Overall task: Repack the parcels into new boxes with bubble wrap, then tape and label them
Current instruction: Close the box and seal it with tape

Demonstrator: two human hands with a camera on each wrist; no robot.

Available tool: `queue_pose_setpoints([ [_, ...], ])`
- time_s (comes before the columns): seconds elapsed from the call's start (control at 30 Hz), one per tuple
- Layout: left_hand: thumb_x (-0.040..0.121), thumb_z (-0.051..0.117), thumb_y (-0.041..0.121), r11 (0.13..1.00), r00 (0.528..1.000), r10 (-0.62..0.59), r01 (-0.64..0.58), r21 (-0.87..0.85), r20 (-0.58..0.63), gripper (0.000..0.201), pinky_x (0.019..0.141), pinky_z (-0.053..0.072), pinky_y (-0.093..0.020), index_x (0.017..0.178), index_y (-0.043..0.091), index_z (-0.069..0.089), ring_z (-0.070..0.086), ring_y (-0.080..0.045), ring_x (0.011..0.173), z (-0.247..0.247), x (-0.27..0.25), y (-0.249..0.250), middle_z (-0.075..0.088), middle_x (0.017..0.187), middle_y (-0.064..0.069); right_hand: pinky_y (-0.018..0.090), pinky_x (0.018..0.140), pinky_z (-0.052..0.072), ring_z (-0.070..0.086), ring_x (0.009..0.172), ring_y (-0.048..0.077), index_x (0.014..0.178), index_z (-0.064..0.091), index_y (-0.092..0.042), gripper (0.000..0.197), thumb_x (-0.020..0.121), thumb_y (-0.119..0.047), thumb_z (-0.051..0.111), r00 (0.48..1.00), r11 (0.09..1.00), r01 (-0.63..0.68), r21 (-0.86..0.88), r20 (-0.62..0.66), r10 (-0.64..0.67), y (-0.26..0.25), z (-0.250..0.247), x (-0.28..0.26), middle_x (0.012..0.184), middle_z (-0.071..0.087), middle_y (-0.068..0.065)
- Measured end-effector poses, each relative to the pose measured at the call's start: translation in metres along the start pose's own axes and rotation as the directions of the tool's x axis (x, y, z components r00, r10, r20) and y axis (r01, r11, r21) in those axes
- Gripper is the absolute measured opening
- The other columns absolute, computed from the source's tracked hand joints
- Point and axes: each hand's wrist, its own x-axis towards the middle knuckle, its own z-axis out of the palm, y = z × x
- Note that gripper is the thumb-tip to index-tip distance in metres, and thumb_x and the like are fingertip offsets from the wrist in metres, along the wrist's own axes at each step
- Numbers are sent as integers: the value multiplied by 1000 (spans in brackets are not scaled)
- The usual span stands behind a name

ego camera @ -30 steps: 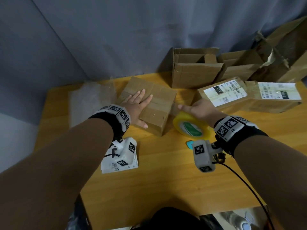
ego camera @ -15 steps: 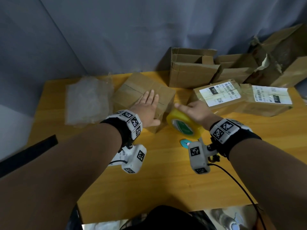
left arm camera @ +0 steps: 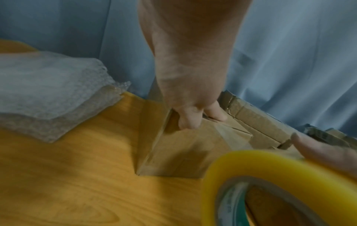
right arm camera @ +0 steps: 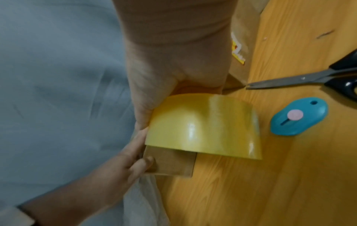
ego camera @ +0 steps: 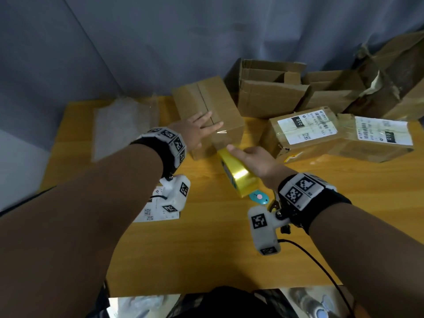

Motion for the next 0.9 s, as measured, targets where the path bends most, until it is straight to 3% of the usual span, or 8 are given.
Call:
queue_pose_setpoints([
  [0.13,97,44,26,991,1000,-18,14,-133,-25,66,117,10,-43,151,31,6,-2,-29,146,2,4,2,-5,159,-10,43,92,49,63,97,29,96,65,-7,61,84,-65,52,997,998,-68,2,40,68,0,15,4,104,67,12],
  [0.2,100,39,29,980,997,-13,-2,-197,-78,52,116,6,-40,150,22,25,5,-31,146,-4,11,6,8,159,-10,34,77,50,60,87,25,93,62,-7,57,88,-62,49,995,996,-90,-13,39,91,-2,18,6,93,64,8],
  [0.27,100,40,30,954,981,-38,-21,-298,-191,44,113,16,-36,141,13,42,20,-29,143,-7,19,8,28,153,-11,26,56,36,48,68,15,77,53,-15,46,92,-57,47,996,996,-84,-24,21,84,-9,18,5,73,50,-2],
  [0.33,98,45,32,912,949,-90,-44,-408,-303,40,108,25,-33,131,10,48,29,-27,139,-4,26,10,36,148,-13,25,55,31,43,64,11,72,48,-20,43,94,-57,44,996,996,-83,-45,23,85,-13,15,5,71,46,-4],
  [0.43,97,43,40,943,932,-90,-34,-331,-351,51,117,17,-37,140,13,36,17,-23,145,12,37,8,19,157,-9,32,81,41,54,89,20,105,59,-9,64,89,-67,39,990,989,-105,-100,84,114,-7,13,6,99,58,3],
  [0.5,98,32,48,975,940,-84,9,-221,-332,63,119,10,-37,151,17,15,7,-18,147,23,41,5,7,160,-2,40,97,43,56,104,24,122,55,-7,79,84,-74,38,988,988,-112,-107,98,122,0,14,6,117,59,6],
  [0.67,96,24,55,990,948,-88,49,-133,-305,69,118,2,-33,152,19,3,2,-16,147,32,43,4,1,160,2,49,97,46,61,100,33,110,60,-5,80,83,-76,35,982,984,-135,-115,115,148,-9,11,5,108,65,15],
  [0.9,96,26,56,984,957,-99,53,-169,-273,72,118,-2,-32,152,19,-1,-3,-15,147,25,38,5,-4,160,2,50,93,50,59,104,38,122,48,1,83,87,-72,31,949,936,-247,-249,131,286,-29,6,6,116,59,23],
])
